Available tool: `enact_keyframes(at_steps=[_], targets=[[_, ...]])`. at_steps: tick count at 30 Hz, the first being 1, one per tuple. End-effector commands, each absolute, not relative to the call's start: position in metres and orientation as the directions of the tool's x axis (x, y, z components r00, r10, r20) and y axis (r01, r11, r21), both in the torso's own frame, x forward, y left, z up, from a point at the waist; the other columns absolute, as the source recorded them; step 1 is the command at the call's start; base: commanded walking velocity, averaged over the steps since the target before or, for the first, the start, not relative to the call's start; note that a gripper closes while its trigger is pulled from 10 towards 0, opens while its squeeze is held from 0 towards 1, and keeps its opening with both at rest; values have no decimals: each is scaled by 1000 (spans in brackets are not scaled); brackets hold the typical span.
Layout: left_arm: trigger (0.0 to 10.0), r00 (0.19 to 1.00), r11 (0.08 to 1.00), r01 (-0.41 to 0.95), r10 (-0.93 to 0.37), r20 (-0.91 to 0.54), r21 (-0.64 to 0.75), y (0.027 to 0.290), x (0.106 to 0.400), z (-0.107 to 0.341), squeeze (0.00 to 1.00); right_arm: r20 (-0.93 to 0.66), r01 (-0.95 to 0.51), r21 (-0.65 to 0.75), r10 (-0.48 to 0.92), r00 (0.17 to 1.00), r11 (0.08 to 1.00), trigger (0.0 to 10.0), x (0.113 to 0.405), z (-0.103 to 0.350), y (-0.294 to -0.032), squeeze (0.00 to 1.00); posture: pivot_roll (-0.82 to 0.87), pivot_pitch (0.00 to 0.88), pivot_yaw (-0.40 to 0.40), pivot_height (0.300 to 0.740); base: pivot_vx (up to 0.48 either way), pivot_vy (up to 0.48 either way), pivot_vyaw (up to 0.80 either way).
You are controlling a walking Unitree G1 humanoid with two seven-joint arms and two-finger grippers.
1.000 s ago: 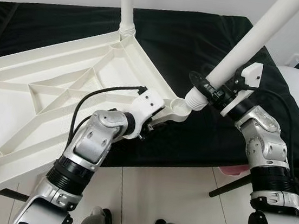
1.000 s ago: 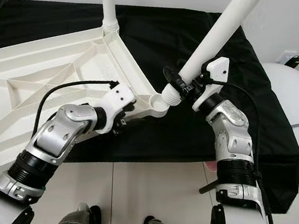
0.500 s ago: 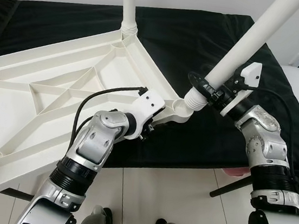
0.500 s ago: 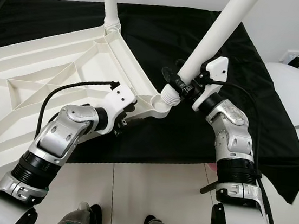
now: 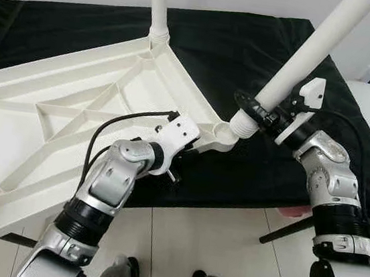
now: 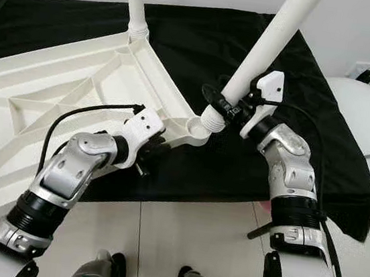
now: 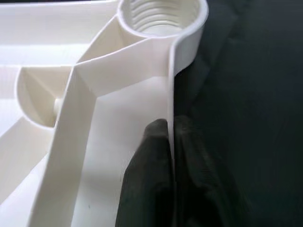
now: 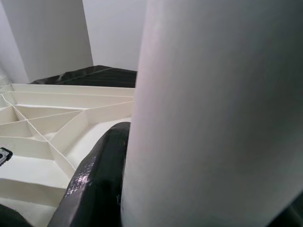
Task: Building children table
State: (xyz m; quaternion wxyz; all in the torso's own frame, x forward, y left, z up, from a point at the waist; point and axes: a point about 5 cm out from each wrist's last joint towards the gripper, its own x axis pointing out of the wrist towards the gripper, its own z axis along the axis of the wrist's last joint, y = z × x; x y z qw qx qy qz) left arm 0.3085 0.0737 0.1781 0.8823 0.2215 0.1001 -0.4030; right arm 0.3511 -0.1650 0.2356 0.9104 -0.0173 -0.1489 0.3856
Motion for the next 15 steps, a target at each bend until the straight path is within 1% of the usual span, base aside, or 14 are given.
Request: enact_keyframes(at_steps=[1, 2, 7, 8, 9, 13, 15], targets=[[4824, 704, 620, 710, -610, -363, 334, 82, 309, 174, 0, 269, -702, -156, 714, 647, 695, 10000, 351, 240, -167, 0, -103, 192, 19, 740, 0, 0, 0], [10000, 705, 618, 709, -604, -371, 341, 84, 310, 173, 0, 268, -707, -154, 718, 643, 691, 10000, 350, 241, -167, 0, -103, 193, 18, 740, 0, 0, 0], [10000, 701, 612, 713, -605, -377, 343, 91, 308, 172, 0, 262, -726, -161, 739, 621, 668, 10000, 348, 240, -165, 0, -102, 194, 19, 740, 0, 0, 0], [8196, 699, 607, 715, -606, -379, 348, 92, 308, 173, 0, 263, -735, -162, 747, 611, 658, 10000, 347, 240, -163, 0, -100, 195, 19, 740, 0, 0, 0], [10000, 699, 601, 715, -602, -386, 356, 94, 307, 173, 0, 260, -756, -160, 766, 588, 635, 10000, 345, 239, -160, 0, -100, 195, 19, 740, 0, 0, 0], [10000, 693, 591, 721, -606, -390, 362, 95, 306, 173, 0, 259, -760, -164, 771, 583, 629, 10000, 345, 239, -159, 0, -98, 196, 18, 740, 0, 0, 0], [10000, 672, 563, 740, -628, -392, 367, 94, 303, 173, 0, 254, -760, -176, 775, 579, 625, 10000, 346, 240, -158, 0, -95, 195, 17, 740, 0, 0, 0]])
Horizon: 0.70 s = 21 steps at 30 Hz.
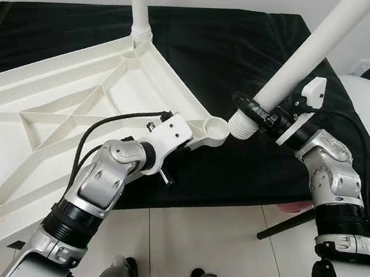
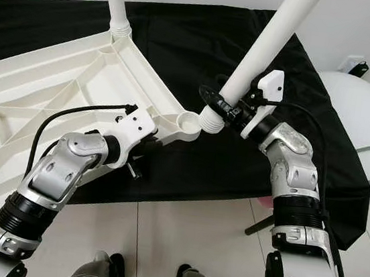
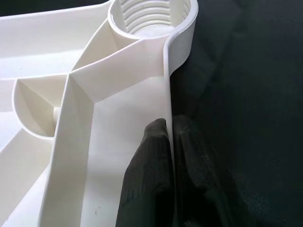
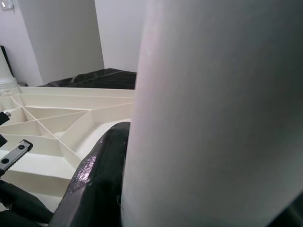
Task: Building children table
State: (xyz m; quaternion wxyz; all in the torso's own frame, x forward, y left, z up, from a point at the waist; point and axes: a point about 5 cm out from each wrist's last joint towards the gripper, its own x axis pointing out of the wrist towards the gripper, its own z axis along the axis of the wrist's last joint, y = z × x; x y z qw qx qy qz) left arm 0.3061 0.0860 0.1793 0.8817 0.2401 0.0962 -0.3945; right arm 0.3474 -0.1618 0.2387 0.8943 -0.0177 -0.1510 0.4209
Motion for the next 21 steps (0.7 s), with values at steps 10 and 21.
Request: enact_keyframes(at_steps=[10, 21], targets=[[10000, 594, 469, 802, -695, -405, 371, 88, 289, 173, 0, 233, -781, -202, 804, 548, 591, 10000, 348, 238, -150, 0, -91, 193, 9, 740, 0, 0, 0], [10000, 605, 477, 793, -683, -408, 379, 90, 288, 171, 0, 193, -839, -208, 862, 468, 502, 10000, 350, 226, -128, 0, -75, 186, -10, 740, 0, 0, 0]])
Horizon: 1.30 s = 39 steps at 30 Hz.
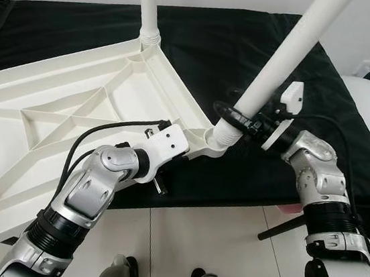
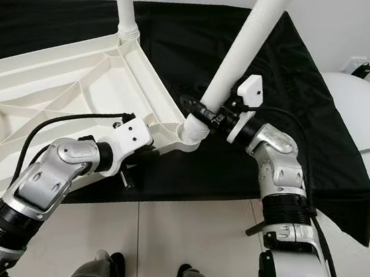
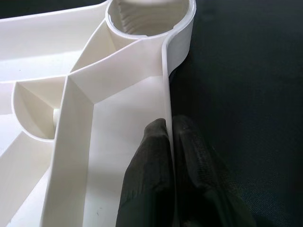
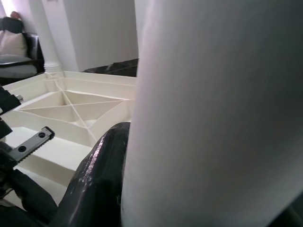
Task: Building children table
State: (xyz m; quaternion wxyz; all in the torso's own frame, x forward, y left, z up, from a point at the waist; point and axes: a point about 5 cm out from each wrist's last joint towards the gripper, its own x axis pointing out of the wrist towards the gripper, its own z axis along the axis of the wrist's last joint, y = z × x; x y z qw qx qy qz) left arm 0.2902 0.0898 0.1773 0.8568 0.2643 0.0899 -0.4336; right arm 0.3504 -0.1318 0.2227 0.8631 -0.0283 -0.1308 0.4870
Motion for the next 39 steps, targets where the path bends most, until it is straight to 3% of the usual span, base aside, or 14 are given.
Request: enact_keyframes(at_steps=[1, 39], targets=[[10000, 610, 482, 790, -679, -408, 378, 91, 289, 171, 0, 187, -845, -210, 868, 460, 493, 10000, 351, 225, -127, 0, -75, 186, -10, 740, 0, 0, 0], [10000, 628, 509, 776, -669, -397, 372, 95, 288, 175, 0, 75, -848, -311, 901, 428, 429, 10000, 352, 195, -130, 0, -75, 201, -11, 740, 0, 0, 0]])
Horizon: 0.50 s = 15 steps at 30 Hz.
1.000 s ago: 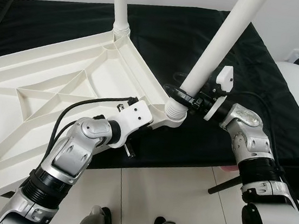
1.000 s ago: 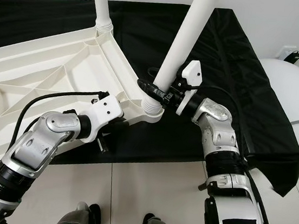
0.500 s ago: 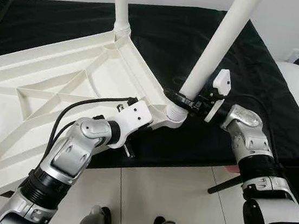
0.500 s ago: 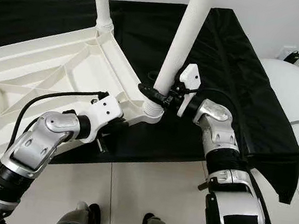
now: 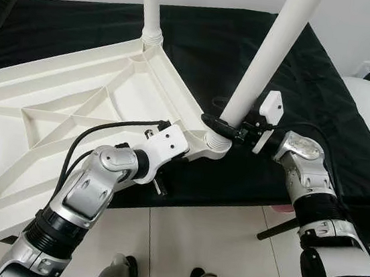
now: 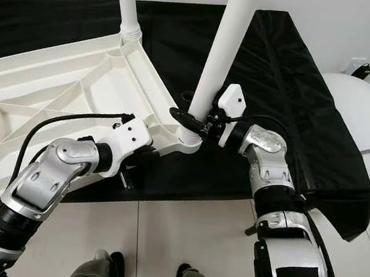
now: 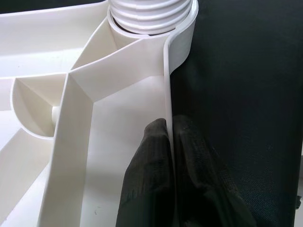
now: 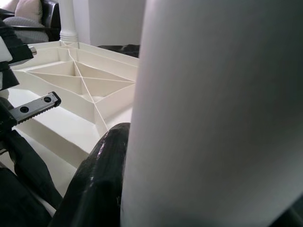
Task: Building children table
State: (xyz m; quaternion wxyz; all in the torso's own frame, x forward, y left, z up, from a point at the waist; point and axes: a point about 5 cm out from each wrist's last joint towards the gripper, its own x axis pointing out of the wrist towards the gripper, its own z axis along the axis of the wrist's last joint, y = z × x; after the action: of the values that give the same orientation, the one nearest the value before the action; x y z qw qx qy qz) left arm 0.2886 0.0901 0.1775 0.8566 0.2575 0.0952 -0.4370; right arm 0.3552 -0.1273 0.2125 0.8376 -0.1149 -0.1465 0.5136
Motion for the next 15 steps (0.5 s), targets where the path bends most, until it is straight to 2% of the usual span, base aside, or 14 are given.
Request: enact_keyframes(at_steps=[1, 15], targets=[[10000, 629, 509, 776, -669, -397, 372, 95, 288, 175, 0, 73, -849, -313, 902, 426, 427, 10000, 352, 195, -129, 0, -75, 201, -11, 740, 0, 0, 0], [10000, 629, 510, 776, -672, -392, 371, 94, 288, 177, 0, 45, -865, -311, 915, 400, 394, 10000, 347, 184, -123, 0, -77, 215, -9, 740, 0, 0, 0]])
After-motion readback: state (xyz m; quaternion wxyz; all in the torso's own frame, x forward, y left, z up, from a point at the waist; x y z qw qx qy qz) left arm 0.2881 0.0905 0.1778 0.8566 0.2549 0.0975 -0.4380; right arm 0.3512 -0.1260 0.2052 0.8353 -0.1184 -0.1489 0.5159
